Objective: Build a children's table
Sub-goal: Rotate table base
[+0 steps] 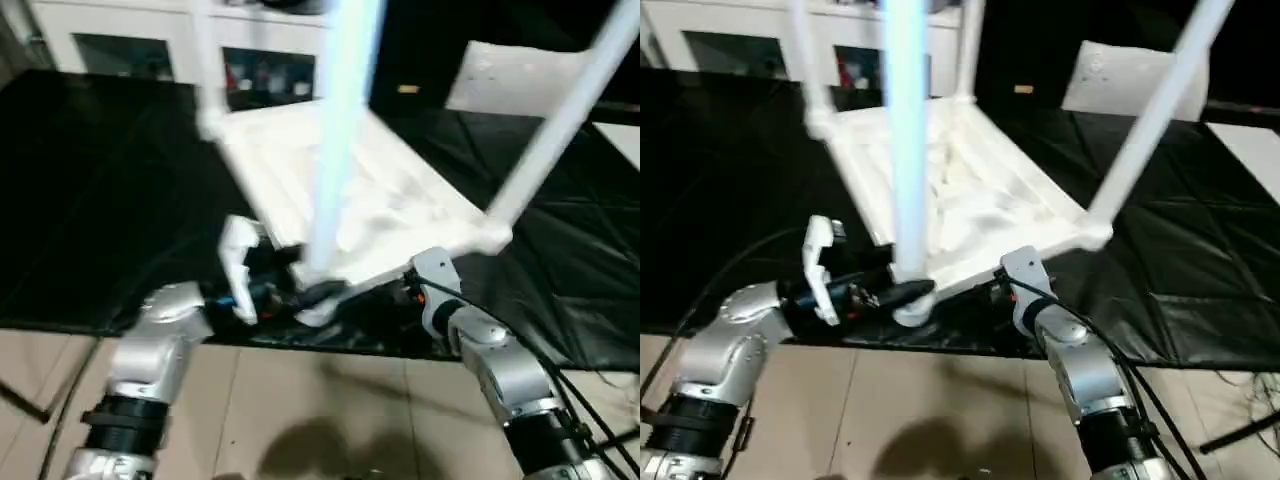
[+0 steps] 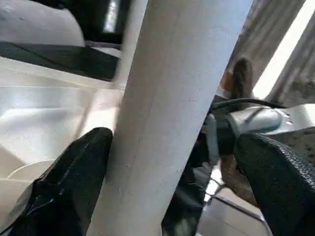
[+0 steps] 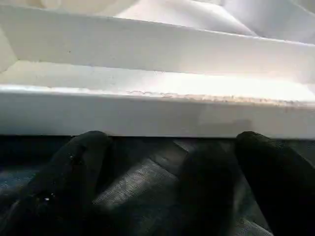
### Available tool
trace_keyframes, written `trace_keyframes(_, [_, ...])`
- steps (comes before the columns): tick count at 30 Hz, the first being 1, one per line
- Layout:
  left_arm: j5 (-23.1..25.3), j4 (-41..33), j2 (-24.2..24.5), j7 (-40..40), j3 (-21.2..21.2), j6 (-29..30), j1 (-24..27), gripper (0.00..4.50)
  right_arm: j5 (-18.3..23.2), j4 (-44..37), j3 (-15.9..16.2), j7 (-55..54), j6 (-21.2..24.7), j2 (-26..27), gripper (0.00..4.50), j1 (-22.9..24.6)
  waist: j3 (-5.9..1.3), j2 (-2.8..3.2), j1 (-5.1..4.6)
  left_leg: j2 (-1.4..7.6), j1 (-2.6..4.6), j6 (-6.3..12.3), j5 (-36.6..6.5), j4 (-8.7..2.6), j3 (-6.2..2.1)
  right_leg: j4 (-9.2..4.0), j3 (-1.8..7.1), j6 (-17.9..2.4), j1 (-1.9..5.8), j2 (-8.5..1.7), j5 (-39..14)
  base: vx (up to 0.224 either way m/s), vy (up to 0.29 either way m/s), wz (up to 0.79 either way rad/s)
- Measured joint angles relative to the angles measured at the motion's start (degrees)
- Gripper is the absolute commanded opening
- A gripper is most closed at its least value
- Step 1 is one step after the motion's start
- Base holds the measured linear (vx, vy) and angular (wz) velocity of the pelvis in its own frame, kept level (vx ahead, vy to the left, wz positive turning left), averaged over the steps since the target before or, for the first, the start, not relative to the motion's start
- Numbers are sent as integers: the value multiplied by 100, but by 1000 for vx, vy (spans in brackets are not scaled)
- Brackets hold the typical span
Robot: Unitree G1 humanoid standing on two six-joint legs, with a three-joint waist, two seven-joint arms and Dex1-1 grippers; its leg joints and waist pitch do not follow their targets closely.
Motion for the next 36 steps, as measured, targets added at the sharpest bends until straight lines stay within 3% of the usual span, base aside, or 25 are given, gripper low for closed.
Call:
trace_keyframes(15, [130, -57, -271, 17, -225, 9, -86, 440, -68, 490, -76, 73, -346, 27, 450, -221, 2, -3, -17, 17, 10, -1, 9, -7, 27, -6, 2, -15, 2, 4, 9, 0, 0, 0])
trace_keyframes(21, [138, -21, -489, 79, -281, -35, -267, 440, -111, 1067, -83, 96, -532, 116, 450, -618, 2, -1, -119, 21, 10, -3, 10, -8, 28, -7, 1, -21, 0, 8, 13, 0, 0, 0])
trace_keyframes(27, [325, 233, -848, 213, -388, -413, -531, 440, -211, 1731, -155, 4, -782, 293, 450, -1063, 3, -1, -165, 28, 3, -4, 11, -12, 29, -8, 0, -23, -8, 14, 14, 0, 0, 0])
trace_keyframes(36, [636, 572, -1060, 632, -429, -1112, -825, 440, -193, 2098, -245, -84, -1211, 334, 450, -1245, 5, 6, -119, 34, -63, 40, 54, -19, 43, 6, -1, -37, -79, 14, 21, 0, 0, 0])
